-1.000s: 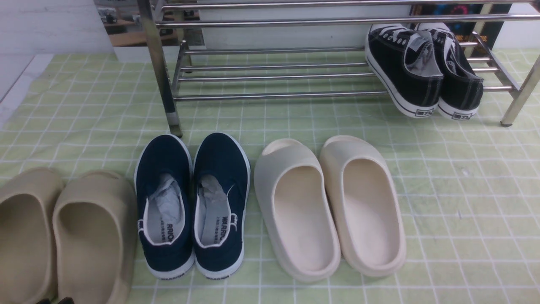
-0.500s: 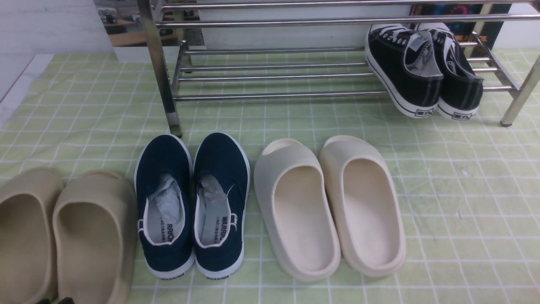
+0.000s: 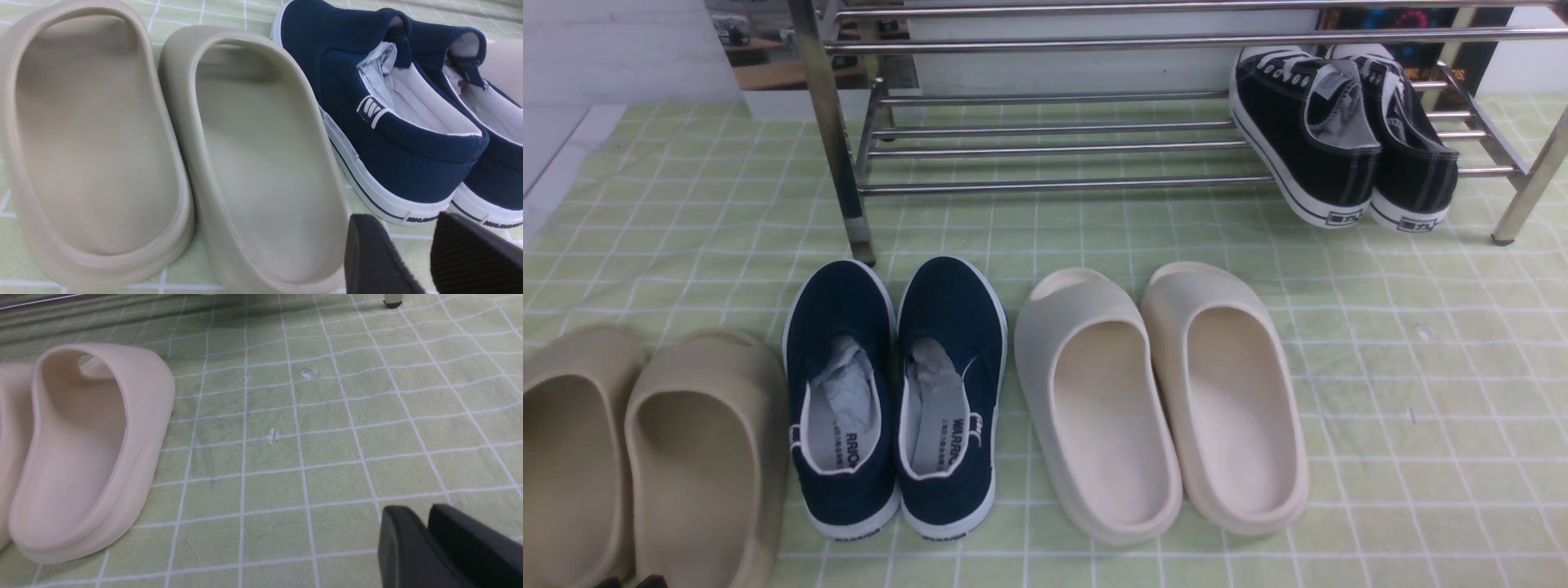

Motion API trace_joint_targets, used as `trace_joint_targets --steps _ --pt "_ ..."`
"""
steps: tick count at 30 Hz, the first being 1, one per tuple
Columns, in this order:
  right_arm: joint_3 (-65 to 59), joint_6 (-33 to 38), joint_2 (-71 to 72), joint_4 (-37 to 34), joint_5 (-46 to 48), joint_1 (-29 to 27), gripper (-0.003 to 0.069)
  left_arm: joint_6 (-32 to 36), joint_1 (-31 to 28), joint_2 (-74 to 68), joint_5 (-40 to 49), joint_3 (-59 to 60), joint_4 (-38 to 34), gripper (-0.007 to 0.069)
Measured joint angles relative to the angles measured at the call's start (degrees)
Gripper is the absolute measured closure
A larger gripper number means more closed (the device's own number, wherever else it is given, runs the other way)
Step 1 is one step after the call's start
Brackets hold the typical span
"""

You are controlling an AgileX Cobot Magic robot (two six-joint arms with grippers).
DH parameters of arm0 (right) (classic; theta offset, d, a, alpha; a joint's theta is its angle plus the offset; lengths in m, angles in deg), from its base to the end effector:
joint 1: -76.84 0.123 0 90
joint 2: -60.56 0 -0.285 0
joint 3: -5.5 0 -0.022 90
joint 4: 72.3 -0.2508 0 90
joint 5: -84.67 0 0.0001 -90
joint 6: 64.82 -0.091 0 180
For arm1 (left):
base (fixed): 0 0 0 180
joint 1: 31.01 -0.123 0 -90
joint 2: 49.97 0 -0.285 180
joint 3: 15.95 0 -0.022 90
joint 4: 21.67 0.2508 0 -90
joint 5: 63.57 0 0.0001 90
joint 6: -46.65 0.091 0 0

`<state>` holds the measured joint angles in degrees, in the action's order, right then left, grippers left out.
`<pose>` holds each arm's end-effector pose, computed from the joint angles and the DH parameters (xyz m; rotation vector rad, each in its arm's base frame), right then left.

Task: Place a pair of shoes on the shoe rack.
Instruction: Use the left arm to grab the shoe closest to it

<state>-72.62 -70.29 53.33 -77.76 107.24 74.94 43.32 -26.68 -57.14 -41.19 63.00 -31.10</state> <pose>0.0521 0.0016 0.1732 0.1788 1.8755 0.1374 0.0516 -0.0096 0.1690 -0.0851 1.8943 -0.2541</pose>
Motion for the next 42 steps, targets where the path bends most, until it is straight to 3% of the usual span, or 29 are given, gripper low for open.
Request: trace_joint_targets --steps 14,24,28,32,33,35,38,42 --pt "0.0 0.0 0.0 0.0 0.0 0.0 0.0518 0.0 0.0 0.0 -2.1 0.0 0.0 0.0386" --pt "0.0 0.0 0.0 0.0 0.0 0.0 0.0507 -1.7 0.0 0.0 -28.5 0.0 -1.5 0.0386" --pt "0.0 0.0 0.0 0.0 0.0 0.0 0.0507 -4.8 0.0 0.0 -38.4 0.0 -4.4 0.0386" --pt "0.0 0.0 0.0 0.0 0.0 0.0 0.0503 -15.7 0.0 0.0 -46.9 0.0 -7.0 0.0386" --pt "0.0 0.0 0.0 0.0 0.0 0.0 0.05 -22.8 0.0 0.0 -50.6 0.0 -7.4 0.0386" --pt "0.0 0.0 0.0 0.0 0.0 0.0 0.0498 -27.7 0.0 0.0 -53.2 -0.1 -7.5 0.0386" --pt "0.0 0.0 0.0 0.0 0.0 0.0 0.0495 -32.1 0.0 -0.5 -47.2 -6.6 -3.6 0.0424" --pt "0.0 0.0 0.0 0.0 0.0 0.0 0.0493 -31.6 0.0 -10.0 -20.6 -24.9 7.9 0.0601"
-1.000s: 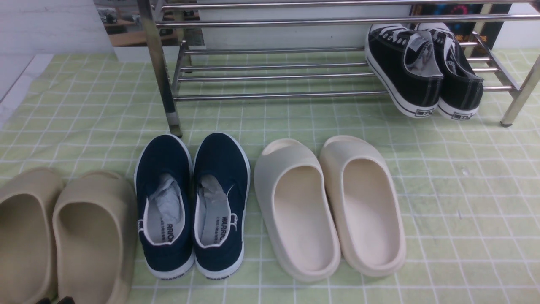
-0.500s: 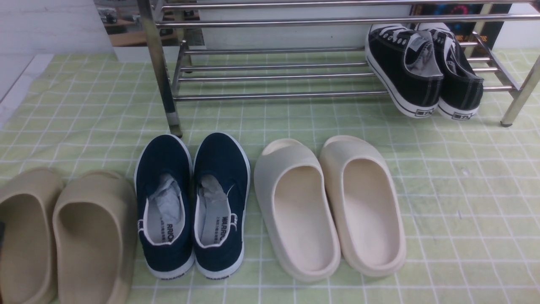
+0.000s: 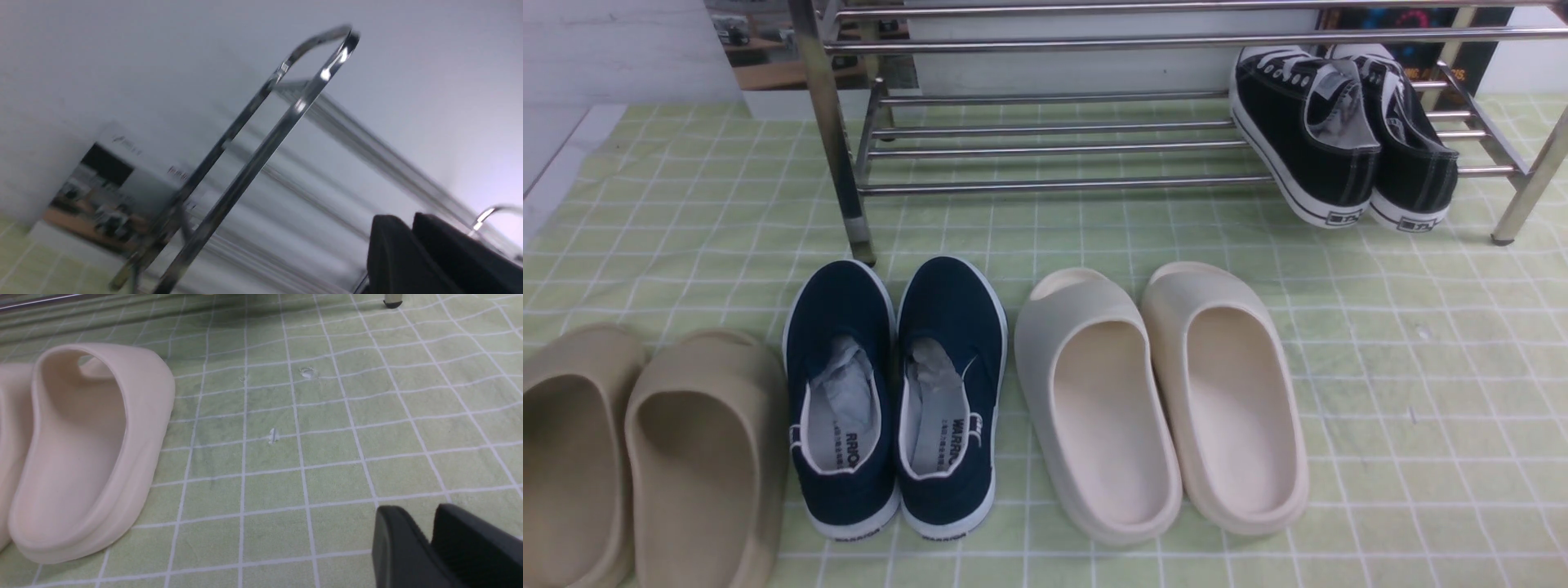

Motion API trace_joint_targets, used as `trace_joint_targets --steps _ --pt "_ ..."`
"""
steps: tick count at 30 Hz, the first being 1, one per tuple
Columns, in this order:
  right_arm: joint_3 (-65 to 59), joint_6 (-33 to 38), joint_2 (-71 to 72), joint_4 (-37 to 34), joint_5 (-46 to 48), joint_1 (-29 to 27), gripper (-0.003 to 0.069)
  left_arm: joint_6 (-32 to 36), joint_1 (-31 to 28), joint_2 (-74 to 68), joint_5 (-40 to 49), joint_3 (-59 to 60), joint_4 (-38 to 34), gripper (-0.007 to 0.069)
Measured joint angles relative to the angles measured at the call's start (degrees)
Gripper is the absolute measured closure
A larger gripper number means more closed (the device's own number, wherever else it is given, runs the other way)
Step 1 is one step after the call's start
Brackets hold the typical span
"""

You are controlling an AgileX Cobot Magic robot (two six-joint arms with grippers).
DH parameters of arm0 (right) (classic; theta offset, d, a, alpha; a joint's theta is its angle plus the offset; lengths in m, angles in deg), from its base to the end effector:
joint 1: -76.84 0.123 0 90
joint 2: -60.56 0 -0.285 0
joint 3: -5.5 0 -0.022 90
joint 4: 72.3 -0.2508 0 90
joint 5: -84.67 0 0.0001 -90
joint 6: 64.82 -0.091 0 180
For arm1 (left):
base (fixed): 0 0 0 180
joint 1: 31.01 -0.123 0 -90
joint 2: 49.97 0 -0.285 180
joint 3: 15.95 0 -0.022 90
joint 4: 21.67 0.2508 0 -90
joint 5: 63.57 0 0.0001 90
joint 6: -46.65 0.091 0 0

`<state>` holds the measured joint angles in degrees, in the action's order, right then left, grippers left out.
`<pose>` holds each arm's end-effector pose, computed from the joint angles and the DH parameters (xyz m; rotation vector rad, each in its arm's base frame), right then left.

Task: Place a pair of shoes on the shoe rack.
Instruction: Use the left arm to grab the shoe closest to it

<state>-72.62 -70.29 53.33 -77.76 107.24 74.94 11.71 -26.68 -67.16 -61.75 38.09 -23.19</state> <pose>0.0521 0.0016 0.1732 0.1788 1.8755 0.1374 0.0451 -0.0035 0.3352 -0.3588 1.2486 -0.6118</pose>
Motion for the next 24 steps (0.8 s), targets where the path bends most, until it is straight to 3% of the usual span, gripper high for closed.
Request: trace_joint_targets --steps 1,2,4,6,12,14,17,20,23,24 --pt "0.0 0.0 0.0 0.0 0.0 0.0 0.0493 0.0 0.0 -1.4 1.4 -1.6 0.5 0.061" --pt "0.0 0.0 0.0 0.0 0.0 0.0 0.0493 0.1 0.0 -5.6 10.0 -5.8 3.6 0.0638" --pt "0.0 0.0 0.0 0.0 0.0 0.0 0.0493 0.1 0.0 -13.0 19.1 -10.4 7.1 0.0638" --pt "0.0 0.0 0.0 0.0 0.0 0.0 0.0493 -0.5 0.0 -19.6 23.4 -12.5 8.1 0.0638" --pt "0.0 0.0 0.0 0.0 0.0 0.0 0.0484 1.9 1.3 -38.7 31.5 -18.7 -2.1 0.0638" --pt "0.0 0.0 0.0 0.0 0.0 0.0 0.0482 8.4 3.2 -48.4 36.7 -23.7 -6.2 0.0638" --pt "0.0 0.0 0.0 0.0 0.0 0.0 0.0478 11.8 5.6 -56.7 39.7 -27.3 -6.5 0.0632" --pt "0.0 0.0 0.0 0.0 0.0 0.0 0.0475 12.7 7.9 -63.7 41.4 -29.7 -5.0 0.0575" --pt "0.0 0.0 0.0 0.0 0.0 0.0 0.0471 9.6 10.3 -71.9 41.7 -32.0 -0.8 0.0414" --pt "0.0 0.0 0.0 0.0 0.0 0.0 0.0471 9.3 10.3 -71.9 41.7 -32.0 -0.5 0.0404"
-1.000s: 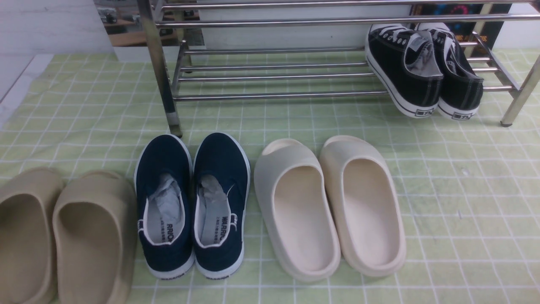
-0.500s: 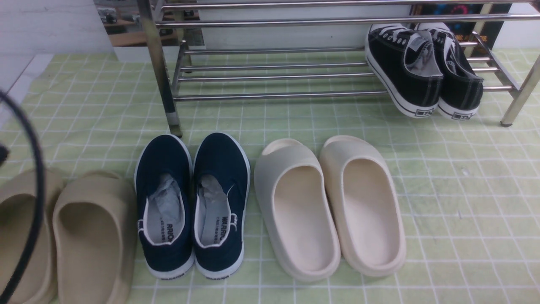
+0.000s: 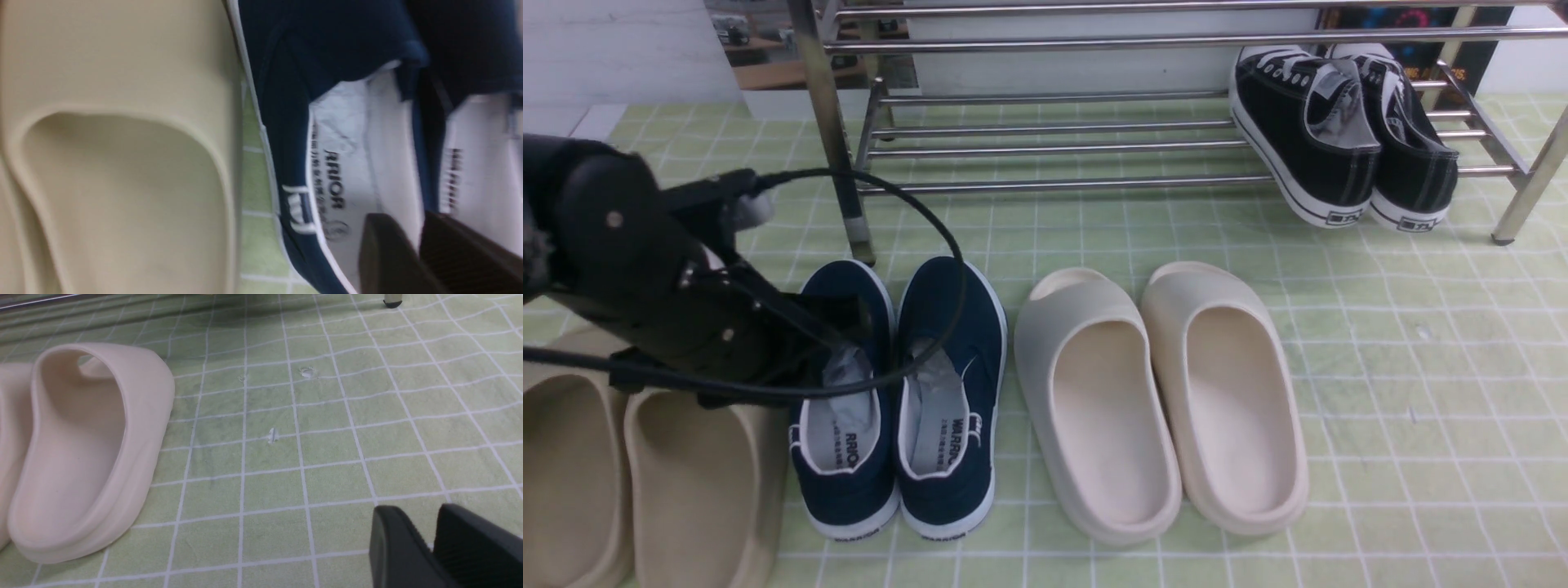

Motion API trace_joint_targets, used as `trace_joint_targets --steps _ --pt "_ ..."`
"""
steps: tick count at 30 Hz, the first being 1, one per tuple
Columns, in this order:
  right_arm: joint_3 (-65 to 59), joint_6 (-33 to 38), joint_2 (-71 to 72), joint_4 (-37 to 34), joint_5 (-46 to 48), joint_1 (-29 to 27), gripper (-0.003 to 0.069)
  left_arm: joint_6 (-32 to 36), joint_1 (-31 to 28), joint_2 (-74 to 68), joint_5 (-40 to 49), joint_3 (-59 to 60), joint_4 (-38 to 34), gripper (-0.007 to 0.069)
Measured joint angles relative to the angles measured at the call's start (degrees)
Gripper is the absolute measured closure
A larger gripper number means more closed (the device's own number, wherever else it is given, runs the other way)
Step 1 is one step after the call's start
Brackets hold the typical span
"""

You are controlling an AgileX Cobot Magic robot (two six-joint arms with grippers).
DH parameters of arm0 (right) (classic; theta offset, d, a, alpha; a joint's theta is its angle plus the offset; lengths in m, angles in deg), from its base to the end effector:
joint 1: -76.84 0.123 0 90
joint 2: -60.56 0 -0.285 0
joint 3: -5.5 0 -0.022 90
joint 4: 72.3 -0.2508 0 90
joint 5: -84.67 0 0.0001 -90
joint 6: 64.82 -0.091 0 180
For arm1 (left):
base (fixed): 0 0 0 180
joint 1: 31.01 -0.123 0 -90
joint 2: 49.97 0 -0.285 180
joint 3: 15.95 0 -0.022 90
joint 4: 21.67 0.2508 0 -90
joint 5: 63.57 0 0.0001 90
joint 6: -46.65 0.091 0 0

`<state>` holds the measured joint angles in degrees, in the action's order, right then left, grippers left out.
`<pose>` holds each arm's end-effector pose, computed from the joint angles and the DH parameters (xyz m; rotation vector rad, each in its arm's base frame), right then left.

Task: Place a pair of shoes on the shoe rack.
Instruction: Use the left arm to grab the shoe closest to it, then use the left arm to put a shoe into the shoe rack

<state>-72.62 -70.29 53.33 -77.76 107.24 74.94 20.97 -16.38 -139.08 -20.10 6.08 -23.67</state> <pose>0.0521 0.0016 0.1732 0.1788 1.8755 0.1374 0.2669 -0.0719 0.2558 -0.2894 2.7095 -0.2495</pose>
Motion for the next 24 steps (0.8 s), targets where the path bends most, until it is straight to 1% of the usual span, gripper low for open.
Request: trace_joint_targets --steps 1,2,3,4,5,6,7,8,10,12,13,14,16,19,20,21,24 --pt "0.0 0.0 0.0 0.0 0.0 0.0 0.0468 -3.0 0.3 -2.5 -0.5 -0.3 2.4 0.0331" --pt "0.0 0.0 0.0 0.0 0.0 0.0 0.0467 -5.3 0.3 -4.1 -0.8 -0.3 4.2 0.0288" --pt "0.0 0.0 0.0 0.0 0.0 0.0 0.0466 -6.9 0.3 -5.3 -1.1 -0.3 5.6 0.0265" --pt "0.0 0.0 0.0 0.0 0.0 0.0 0.0465 -6.9 0.3 -5.6 -1.1 -0.3 5.6 0.0265" --pt "0.0 0.0 0.0 0.0 0.0 0.0 0.0463 -8.5 0.3 -7.3 -1.5 -0.4 7.1 0.025" --pt "0.0 0.0 0.0 0.0 0.0 0.0 0.0461 -9.7 0.4 -8.8 -1.9 -0.4 8.2 0.0257" --pt "0.0 0.0 0.0 0.0 0.0 0.0 0.046 -10.3 0.5 -10.0 -2.3 -0.4 8.6 0.0274" --pt "0.0 0.0 0.0 0.0 0.0 0.0 0.0459 -10.9 0.5 -11.2 -3.0 -0.4 9.2 0.0311" --pt "0.0 0.0 0.0 0.0 0.0 0.0 0.0456 -12.0 0.5 -13.1 -4.5 -0.4 10.0 0.0414" --pt "0.0 0.0 0.0 0.0 0.0 0.0 0.0453 -12.9 0.5 -14.1 -5.5 -0.5 10.3 0.0561" --pt "0.0 0.0 0.0 0.0 0.0 0.0 0.0452 -12.9 0.5 -14.1 -5.3 -0.7 10.5 0.0609" --pt "0.0 0.0 0.0 0.0 0.0 0.0 0.0451 -13.0 0.5 -13.9 -5.0 -0.9 10.6 0.0621" --pt "0.0 0.0 0.0 0.0 0.0 0.0 0.0447 -12.6 0.5 -12.6 -2.9 -1.9 10.5 0.0617" --pt "0.0 0.0 0.0 0.0 0.0 0.0 0.0444 -10.1 0.5 -8.9 0.8 -4.0 9.6 0.0616" --pt "0.0 0.0 0.0 0.0 0.0 0.0 0.0443 -8.4 0.5 -5.3 4.4 -6.3 9.4 0.0616" --pt "0.0 0.0 0.0 0.0 0.0 0.0 0.0443 -7.4 0.5 -3.7 5.8 -7.9 9.4 0.0616" --pt "0.0 0.0 0.0 0.0 0.0 0.0 0.0443 -5.6 0.5 -2.1 7.6 -11.8 8.8 0.0616"
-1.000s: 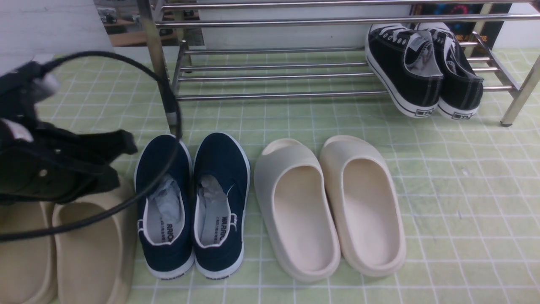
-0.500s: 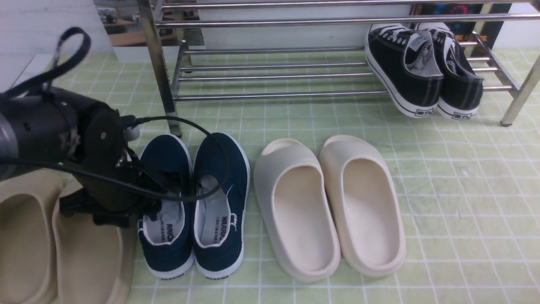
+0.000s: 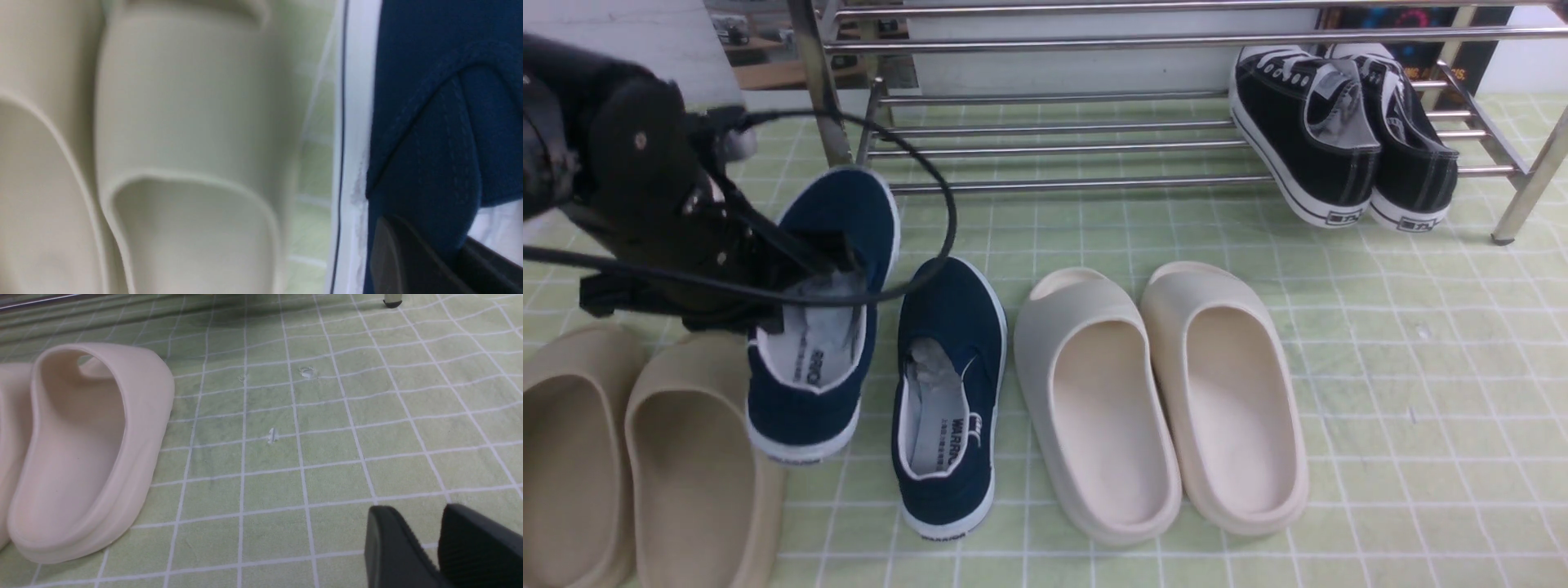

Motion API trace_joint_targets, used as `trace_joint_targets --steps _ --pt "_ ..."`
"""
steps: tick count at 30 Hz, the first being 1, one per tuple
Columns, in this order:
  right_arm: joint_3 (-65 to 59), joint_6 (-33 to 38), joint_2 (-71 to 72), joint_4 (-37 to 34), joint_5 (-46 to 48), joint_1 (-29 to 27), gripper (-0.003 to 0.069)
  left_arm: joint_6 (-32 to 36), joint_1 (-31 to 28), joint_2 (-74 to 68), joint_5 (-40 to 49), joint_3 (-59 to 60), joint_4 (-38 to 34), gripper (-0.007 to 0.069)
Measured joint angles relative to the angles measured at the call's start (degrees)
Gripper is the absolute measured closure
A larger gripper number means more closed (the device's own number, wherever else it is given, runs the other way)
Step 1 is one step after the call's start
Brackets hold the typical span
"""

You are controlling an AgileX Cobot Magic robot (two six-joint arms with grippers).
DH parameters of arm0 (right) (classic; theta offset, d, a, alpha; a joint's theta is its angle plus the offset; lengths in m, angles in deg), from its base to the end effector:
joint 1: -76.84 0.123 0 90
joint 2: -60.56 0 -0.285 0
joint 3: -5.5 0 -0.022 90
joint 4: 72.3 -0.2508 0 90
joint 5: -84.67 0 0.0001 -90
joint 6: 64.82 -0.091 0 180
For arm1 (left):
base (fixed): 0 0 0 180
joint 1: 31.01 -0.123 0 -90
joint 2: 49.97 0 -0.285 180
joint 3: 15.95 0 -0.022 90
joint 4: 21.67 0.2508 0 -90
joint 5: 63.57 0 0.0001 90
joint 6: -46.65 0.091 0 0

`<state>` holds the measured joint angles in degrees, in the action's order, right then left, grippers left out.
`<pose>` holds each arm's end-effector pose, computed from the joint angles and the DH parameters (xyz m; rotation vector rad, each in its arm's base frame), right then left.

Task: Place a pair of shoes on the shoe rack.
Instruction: Use the left arm to put a shoe into the shoe rack

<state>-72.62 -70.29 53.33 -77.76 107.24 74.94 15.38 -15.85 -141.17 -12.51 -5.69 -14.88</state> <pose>0.0521 0.0016 0.1732 0.1788 1.8755 0.1374 0.2900 -0.0699 0.2994 -0.3037 2.6387 -0.1211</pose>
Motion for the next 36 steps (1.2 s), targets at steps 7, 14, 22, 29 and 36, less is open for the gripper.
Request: trace_joint_targets --steps 7,14,22,29,36 --pt "0.0 0.0 0.0 0.0 0.0 0.0 0.044 8.7 0.0 -10.3 6.1 -14.1 -9.3 0.0616" --pt "0.0 0.0 0.0 0.0 0.0 0.0 0.0428 12.3 0.1 -25.9 15.6 -34.6 -14.6 0.0616" --pt "0.0 0.0 0.0 0.0 0.0 0.0 0.0426 14.5 0.1 -28.8 20.1 -40.2 -15.4 0.0616" --pt "0.0 0.0 0.0 0.0 0.0 0.0 0.0421 17.6 0.0 -29.5 20.3 -40.5 -17.9 0.0616" --pt "0.0 0.0 0.0 0.0 0.0 0.0 0.0421 19.3 0.1 -29.8 20.5 -40.6 -17.5 0.0616"
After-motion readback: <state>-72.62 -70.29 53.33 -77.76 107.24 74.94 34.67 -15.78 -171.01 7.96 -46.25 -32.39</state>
